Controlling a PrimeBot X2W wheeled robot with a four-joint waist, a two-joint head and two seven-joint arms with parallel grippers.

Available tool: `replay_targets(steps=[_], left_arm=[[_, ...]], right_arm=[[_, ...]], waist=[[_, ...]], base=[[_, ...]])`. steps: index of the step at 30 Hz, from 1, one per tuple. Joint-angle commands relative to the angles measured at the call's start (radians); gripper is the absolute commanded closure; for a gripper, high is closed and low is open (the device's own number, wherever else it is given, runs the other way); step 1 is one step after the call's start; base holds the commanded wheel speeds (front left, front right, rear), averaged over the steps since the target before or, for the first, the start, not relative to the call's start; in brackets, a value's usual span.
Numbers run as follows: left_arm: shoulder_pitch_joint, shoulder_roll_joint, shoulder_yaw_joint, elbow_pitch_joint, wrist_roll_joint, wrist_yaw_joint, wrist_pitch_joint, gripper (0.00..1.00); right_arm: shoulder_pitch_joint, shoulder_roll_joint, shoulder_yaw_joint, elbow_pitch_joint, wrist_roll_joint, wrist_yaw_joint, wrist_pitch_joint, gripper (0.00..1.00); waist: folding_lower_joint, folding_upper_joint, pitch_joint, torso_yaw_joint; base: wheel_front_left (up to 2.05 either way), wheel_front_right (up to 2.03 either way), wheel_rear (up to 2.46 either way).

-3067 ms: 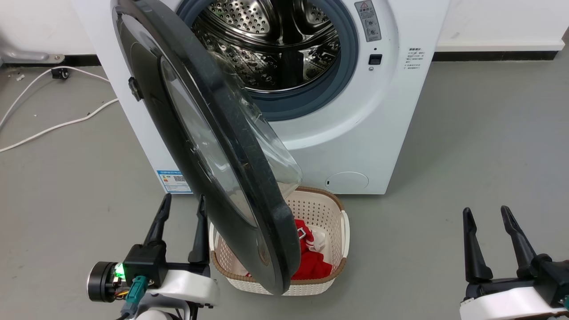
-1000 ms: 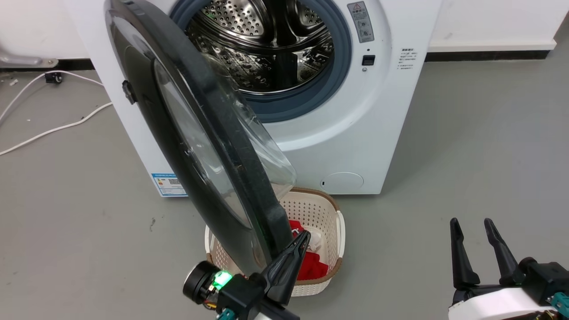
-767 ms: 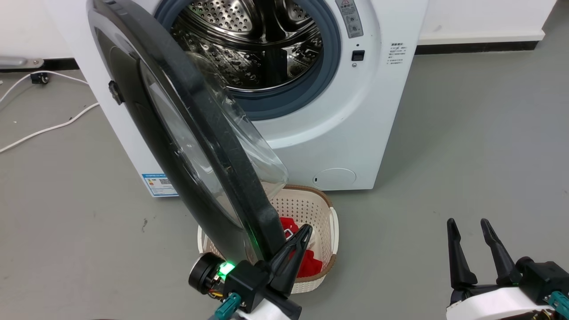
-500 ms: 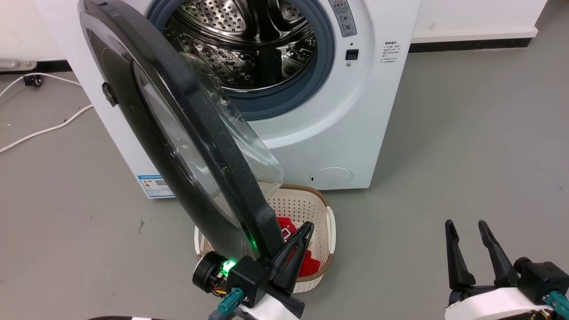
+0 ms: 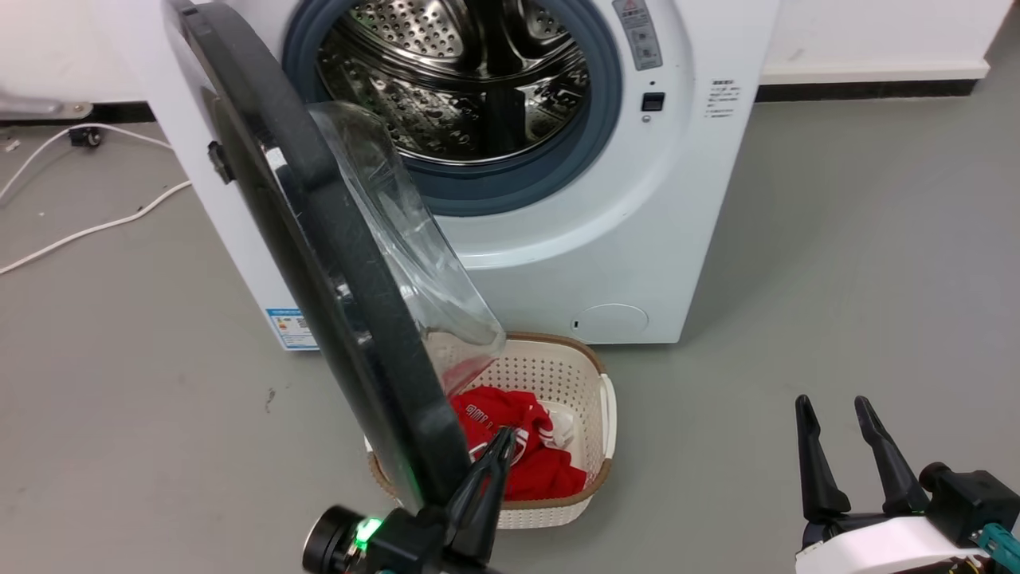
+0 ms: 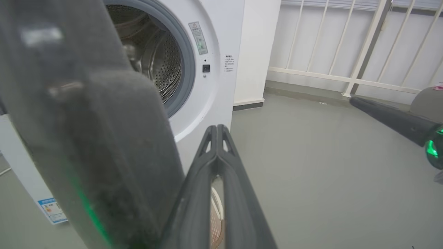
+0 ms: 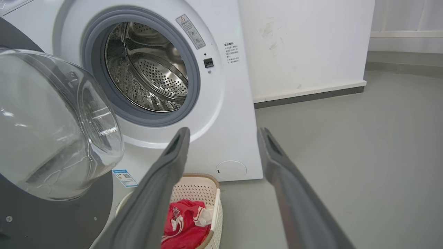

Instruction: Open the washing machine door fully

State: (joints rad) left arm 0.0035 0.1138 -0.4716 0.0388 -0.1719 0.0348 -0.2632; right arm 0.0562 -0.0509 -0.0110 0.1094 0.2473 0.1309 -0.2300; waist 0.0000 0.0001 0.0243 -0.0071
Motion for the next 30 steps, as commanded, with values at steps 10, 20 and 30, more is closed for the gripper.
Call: replay_targets(steps=[10, 20, 30], left_arm=[[0.135, 0.032, 0.018, -0.129, -0.012, 0.068, 0.038, 1.0], [0.175, 0.07, 0.057, -0.181, -0.01, 0.108, 0.062, 1.0], [0.186, 0.118, 0.143, -0.21, -0.026, 0.154, 0.049, 1.0]], right_arm=[[0.013, 0.001, -0.014, -0.018, 0.002, 0.0, -0.007, 0.0], [0.024, 0.001, -0.013, -0.028, 0.004, 0.0, -0.003, 0.0], [0.03, 0.001, -0.023, -0.025, 0.01, 0.0, 0.002, 0.0]], waist=[[0.0, -0.0001, -0.009, 0.115], [0.0, -0.0001, -0.015, 0.245], [0.0, -0.0001, -0.003, 0.331]], base=[[0.0, 0.0, 0.0], [0.0, 0.0, 0.0], [0.0, 0.0, 0.0]])
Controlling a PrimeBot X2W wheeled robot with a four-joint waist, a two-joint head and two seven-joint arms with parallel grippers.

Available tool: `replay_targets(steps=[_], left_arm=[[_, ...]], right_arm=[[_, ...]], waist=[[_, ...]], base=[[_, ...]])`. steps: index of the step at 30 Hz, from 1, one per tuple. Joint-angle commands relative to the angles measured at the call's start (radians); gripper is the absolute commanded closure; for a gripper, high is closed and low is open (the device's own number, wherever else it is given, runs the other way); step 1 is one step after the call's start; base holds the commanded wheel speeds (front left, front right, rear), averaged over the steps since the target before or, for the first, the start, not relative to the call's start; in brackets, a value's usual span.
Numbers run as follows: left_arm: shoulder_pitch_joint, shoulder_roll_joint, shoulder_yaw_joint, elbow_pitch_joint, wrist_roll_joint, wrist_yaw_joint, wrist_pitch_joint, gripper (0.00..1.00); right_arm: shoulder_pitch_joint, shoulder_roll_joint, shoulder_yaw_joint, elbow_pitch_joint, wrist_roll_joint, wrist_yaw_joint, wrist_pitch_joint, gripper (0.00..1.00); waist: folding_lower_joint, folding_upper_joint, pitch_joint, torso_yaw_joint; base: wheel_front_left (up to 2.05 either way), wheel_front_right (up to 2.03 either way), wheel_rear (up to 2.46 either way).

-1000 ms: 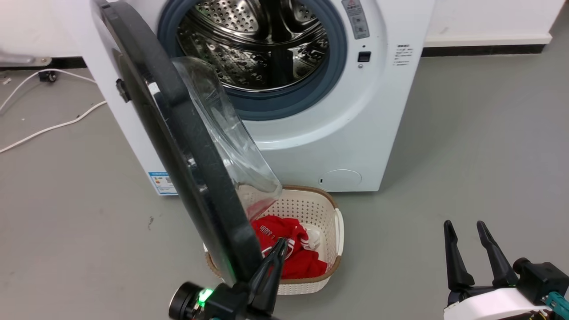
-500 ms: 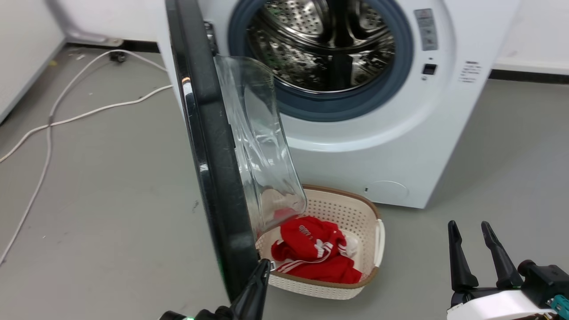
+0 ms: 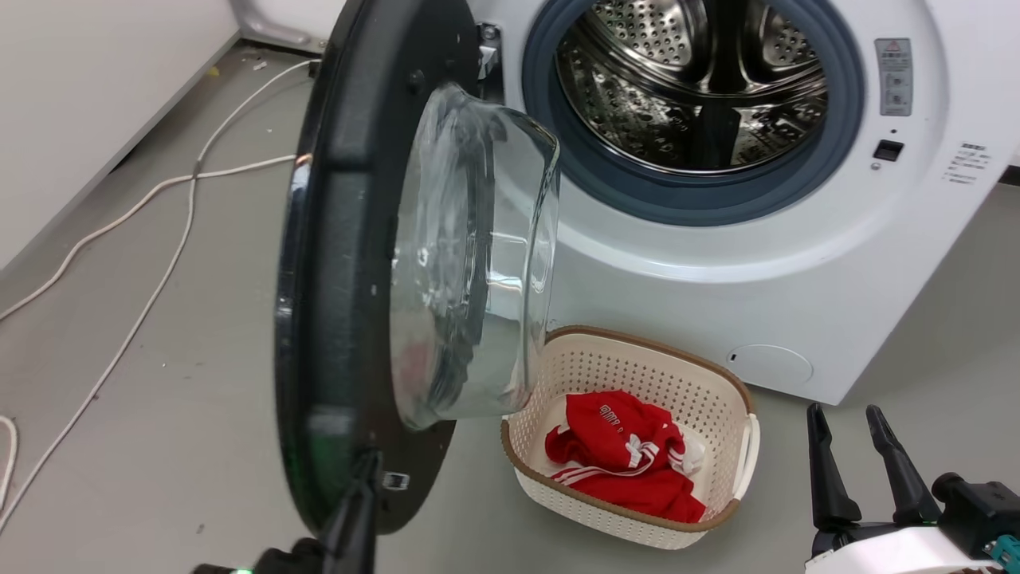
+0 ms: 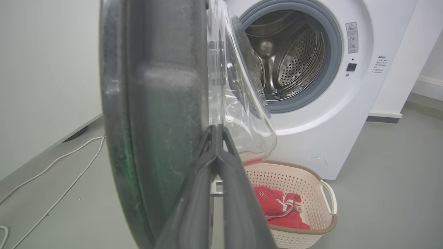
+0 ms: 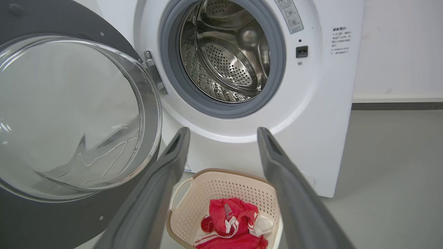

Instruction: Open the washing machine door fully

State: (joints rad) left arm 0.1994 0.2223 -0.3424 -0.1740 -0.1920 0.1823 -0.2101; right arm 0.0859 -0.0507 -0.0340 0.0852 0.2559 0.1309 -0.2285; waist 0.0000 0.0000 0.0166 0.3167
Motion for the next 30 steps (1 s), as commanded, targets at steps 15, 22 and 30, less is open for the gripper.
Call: replay_targets(steps=[15, 22, 30], left_arm=[[-0.173, 0.105, 0.303, 0.134, -0.1, 0.045, -0.05, 1.0], [-0.28, 0.153, 0.451, 0.247, -0.181, 0.005, -0.054, 1.0], [-0.414, 0.221, 0.578, 0.431, -0.213, -0.082, -0.054, 1.0]], right_arm=[[-0.06, 0.001, -0.011, -0.019, -0.002, 0.0, 0.015, 0.0], [-0.097, 0.001, -0.027, -0.063, -0.027, 0.0, 0.031, 0.0], [-0.118, 0.001, -0.029, -0.114, -0.04, 0.0, 0.052, 0.0]], waist=[[0.0, 0.0, 0.1, -0.03], [0.0, 0.0, 0.167, -0.061], [0.0, 0.0, 0.243, -0.074]], base=[[0.0, 0.0, 0.0], [0.0, 0.0, 0.0], [0.0, 0.0, 0.0]])
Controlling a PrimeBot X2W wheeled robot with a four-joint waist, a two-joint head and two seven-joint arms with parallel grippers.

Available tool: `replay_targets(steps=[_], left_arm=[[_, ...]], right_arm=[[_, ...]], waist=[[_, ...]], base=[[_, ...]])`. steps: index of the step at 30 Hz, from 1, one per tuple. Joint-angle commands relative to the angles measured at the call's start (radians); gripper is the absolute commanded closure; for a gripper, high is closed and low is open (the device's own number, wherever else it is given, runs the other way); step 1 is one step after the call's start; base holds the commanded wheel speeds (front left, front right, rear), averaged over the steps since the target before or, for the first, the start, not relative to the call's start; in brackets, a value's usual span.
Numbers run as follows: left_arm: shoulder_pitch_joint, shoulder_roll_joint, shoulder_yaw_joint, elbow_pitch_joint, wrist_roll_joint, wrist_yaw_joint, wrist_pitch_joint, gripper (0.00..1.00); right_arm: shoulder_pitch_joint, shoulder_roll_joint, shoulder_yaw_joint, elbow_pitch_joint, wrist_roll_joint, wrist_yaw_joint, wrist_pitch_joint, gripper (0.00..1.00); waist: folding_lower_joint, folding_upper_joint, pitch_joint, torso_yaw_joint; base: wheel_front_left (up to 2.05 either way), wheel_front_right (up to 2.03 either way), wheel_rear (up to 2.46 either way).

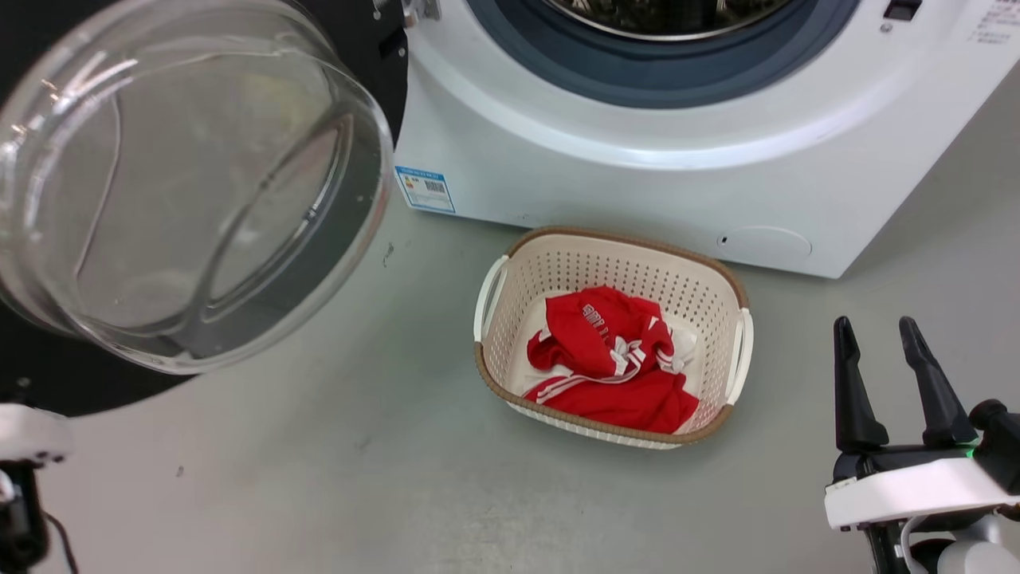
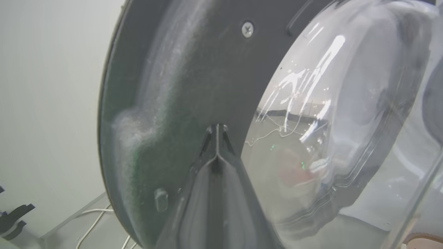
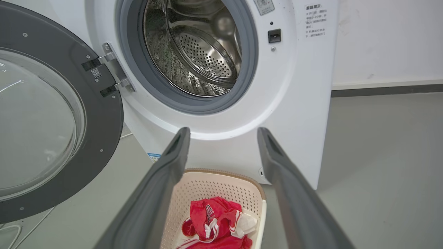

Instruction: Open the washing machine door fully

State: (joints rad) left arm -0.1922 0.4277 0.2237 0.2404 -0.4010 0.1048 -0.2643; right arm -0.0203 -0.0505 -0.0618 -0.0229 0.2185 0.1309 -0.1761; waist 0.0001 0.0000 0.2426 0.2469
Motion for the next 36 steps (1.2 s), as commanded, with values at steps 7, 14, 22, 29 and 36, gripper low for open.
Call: replay_targets(steps=[7, 14, 22, 29, 36], left_arm=[[-0.138, 0.055, 0.054, 0.19, 0.023, -0.081, 0.0, 1.0], [-0.198, 0.051, 0.097, 0.285, 0.069, -0.132, 0.0, 1.0], [-0.077, -0.041, 0.176, 0.178, 0.153, -0.147, -0.001, 1.0], [0.098, -0.185, 0.185, -0.013, 0.222, -0.147, -0.001, 1.0], [0.256, -0.329, 0.129, -0.164, 0.268, -0.153, -0.001, 0.0]], right_arm=[[-0.032, 0.001, 0.001, -0.016, -0.009, 0.0, 0.008, 0.0], [-0.035, 0.001, 0.017, -0.003, -0.022, 0.0, 0.002, 0.0], [0.004, 0.001, 0.032, 0.036, 0.003, 0.0, -0.015, 0.0], [0.038, 0.001, 0.047, 0.066, 0.015, 0.0, -0.022, 0.0], [0.068, 0.001, 0.053, 0.082, 0.02, 0.0, -0.023, 0.0]], waist=[[-0.0001, 0.0, 0.044, -0.008], [-0.0001, 0.0, 0.028, -0.014], [-0.0001, 0.0, -0.064, -0.027], [-0.0001, 0.0, -0.142, -0.035], [-0.0001, 0.0, -0.201, -0.05]], base=[[0.0, 0.0, 0.0], [0.0, 0.0, 0.0], [0.0, 0.0, 0.0], [0.0, 0.0, 0.0], [0.0, 0.0, 0.0]])
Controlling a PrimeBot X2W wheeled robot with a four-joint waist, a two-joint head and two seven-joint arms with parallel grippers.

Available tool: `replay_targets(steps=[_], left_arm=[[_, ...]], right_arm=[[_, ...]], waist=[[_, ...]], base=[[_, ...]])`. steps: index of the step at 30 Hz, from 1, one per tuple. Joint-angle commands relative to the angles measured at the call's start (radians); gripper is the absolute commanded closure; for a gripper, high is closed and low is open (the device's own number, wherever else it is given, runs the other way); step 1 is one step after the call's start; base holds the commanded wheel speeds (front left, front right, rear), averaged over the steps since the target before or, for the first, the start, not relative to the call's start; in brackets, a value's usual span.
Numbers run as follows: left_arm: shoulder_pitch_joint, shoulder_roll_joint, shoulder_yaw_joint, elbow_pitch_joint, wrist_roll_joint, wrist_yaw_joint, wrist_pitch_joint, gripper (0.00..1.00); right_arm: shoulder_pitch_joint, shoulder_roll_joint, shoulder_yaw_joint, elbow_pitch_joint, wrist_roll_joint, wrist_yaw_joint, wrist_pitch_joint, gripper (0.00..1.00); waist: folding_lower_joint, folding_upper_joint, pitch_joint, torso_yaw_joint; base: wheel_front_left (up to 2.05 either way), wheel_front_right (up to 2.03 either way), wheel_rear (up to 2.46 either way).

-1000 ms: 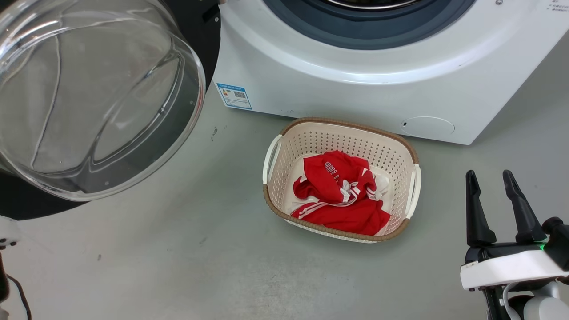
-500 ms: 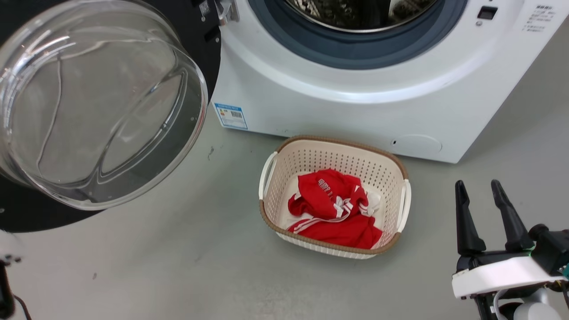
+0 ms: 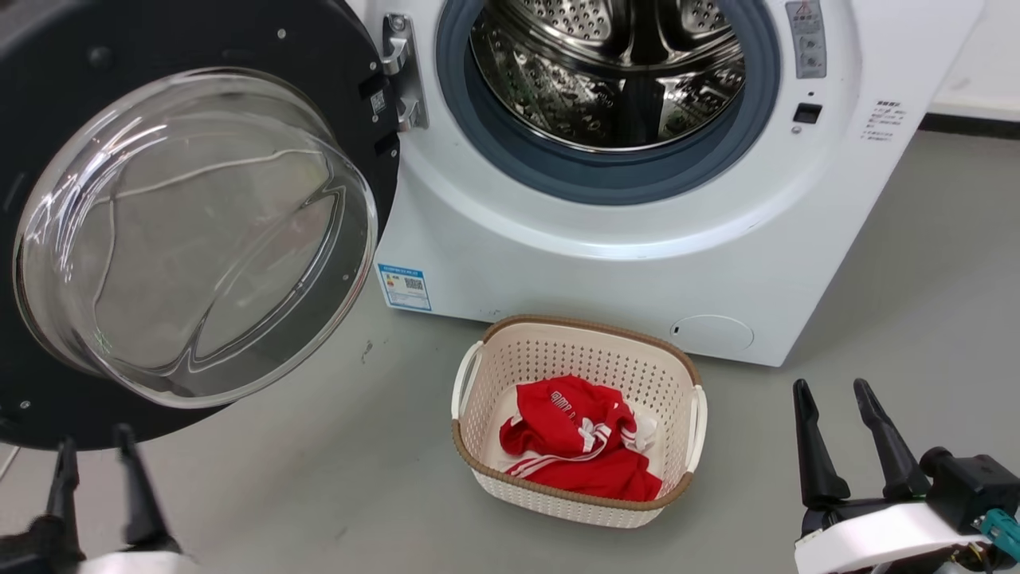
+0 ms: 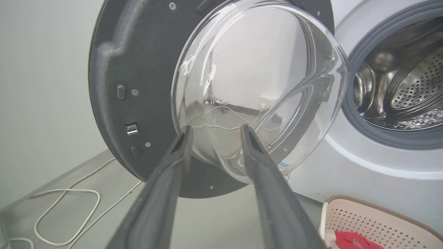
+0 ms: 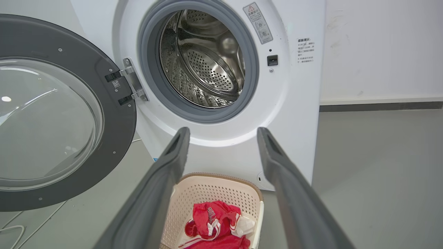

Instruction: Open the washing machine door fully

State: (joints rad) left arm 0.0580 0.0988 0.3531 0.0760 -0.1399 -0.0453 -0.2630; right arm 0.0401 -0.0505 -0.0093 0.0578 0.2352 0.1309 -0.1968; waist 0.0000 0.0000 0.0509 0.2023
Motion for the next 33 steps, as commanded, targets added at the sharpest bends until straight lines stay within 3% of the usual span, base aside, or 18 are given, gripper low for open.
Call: replay_targets(steps=[1, 9, 18, 26, 33], left_arm=[[0.02, -0.011, -0.015, -0.012, 0.01, -0.004, -0.002, 0.0], [0.093, -0.043, -0.133, -0.08, 0.042, 0.014, -0.002, 0.0], [0.015, -0.046, -0.278, -0.077, 0.075, -0.003, -0.002, 0.0], [-0.063, -0.038, -0.332, -0.019, 0.094, -0.015, -0.002, 0.0], [-0.071, -0.036, -0.345, 0.003, 0.107, -0.001, -0.002, 0.0]], right_arm=[[0.01, 0.001, 0.002, 0.002, 0.002, 0.0, -0.001, 0.0], [0.028, 0.001, 0.015, -0.009, -0.017, 0.0, 0.013, 0.0], [0.026, 0.001, 0.011, -0.041, -0.052, 0.0, 0.029, 0.0], [0.027, 0.001, 0.004, -0.065, -0.097, 0.0, 0.045, 0.0], [0.031, 0.001, -0.002, -0.065, -0.122, 0.0, 0.054, 0.0]], waist=[[0.0, 0.0, -0.015, -0.009], [0.0, 0.0, -0.057, -0.052], [0.0, 0.0, -0.065, -0.112], [0.0, 0.0, -0.055, -0.178], [0.0, 0.0, -0.046, -0.206]], base=[[0.0, 0.0, 0.0], [0.0, 0.0, 0.0], [0.0, 0.0, 0.0], [0.0, 0.0, 0.0], [0.0, 0.0, 0.0]])
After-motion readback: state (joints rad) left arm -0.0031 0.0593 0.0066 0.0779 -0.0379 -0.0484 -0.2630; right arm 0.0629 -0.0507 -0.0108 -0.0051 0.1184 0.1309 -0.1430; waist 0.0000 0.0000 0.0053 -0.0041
